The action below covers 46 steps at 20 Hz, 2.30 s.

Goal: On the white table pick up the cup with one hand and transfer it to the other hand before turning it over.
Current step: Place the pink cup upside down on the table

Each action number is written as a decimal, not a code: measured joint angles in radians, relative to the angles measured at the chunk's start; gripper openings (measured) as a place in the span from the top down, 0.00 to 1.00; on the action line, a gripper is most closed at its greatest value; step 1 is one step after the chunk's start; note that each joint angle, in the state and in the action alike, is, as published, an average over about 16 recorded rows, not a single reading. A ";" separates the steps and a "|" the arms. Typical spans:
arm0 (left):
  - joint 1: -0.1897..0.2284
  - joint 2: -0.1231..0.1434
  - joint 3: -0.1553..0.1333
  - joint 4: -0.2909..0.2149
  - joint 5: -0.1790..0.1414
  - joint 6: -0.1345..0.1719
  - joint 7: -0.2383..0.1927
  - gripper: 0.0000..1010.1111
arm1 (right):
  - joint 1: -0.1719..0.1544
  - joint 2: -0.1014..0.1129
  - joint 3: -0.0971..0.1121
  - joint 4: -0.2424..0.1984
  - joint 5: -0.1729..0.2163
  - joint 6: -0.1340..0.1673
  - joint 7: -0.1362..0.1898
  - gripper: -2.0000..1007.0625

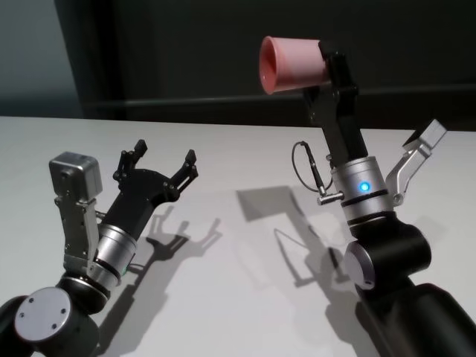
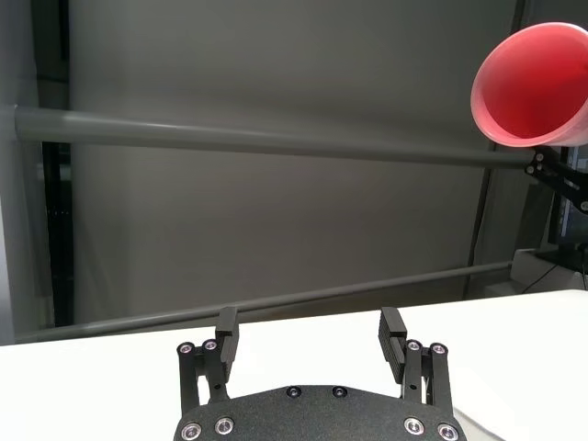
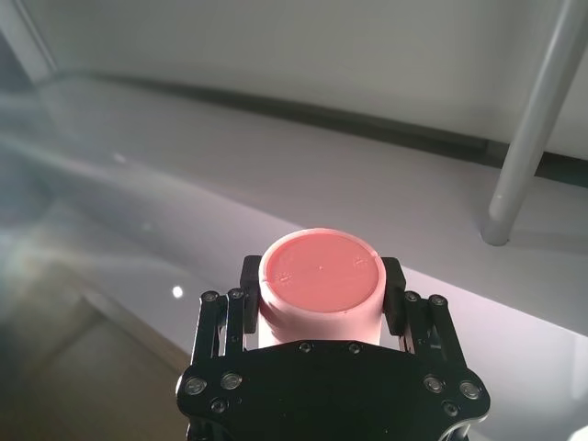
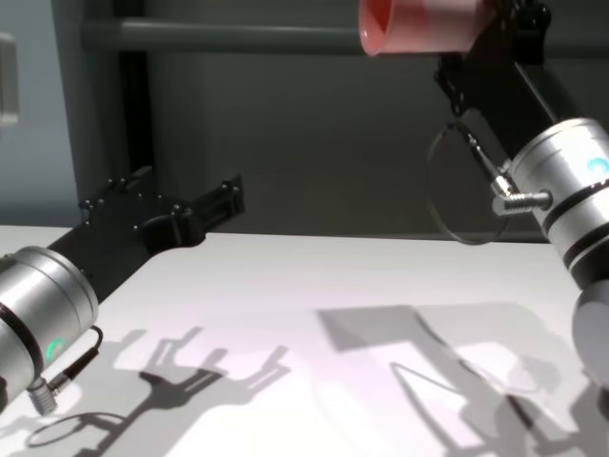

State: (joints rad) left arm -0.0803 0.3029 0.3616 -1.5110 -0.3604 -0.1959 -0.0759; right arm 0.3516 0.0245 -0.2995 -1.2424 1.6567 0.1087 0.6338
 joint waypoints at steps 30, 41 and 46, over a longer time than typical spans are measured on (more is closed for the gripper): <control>-0.004 0.002 0.002 0.003 -0.005 -0.006 -0.004 0.01 | 0.103 0.416 -0.226 -0.226 -0.554 -0.035 -0.261 0.26; -0.005 0.003 0.002 0.003 -0.006 -0.006 -0.004 0.01 | 0.174 0.462 -0.329 -0.193 -0.706 0.098 -0.242 0.26; -0.005 0.003 0.002 0.003 -0.006 -0.007 -0.004 0.01 | 0.201 0.459 -0.368 -0.153 -0.751 0.136 -0.206 0.26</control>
State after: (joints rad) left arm -0.0854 0.3054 0.3639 -1.5075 -0.3661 -0.2024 -0.0802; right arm 0.5530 0.4831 -0.6677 -1.3956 0.9056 0.2446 0.4280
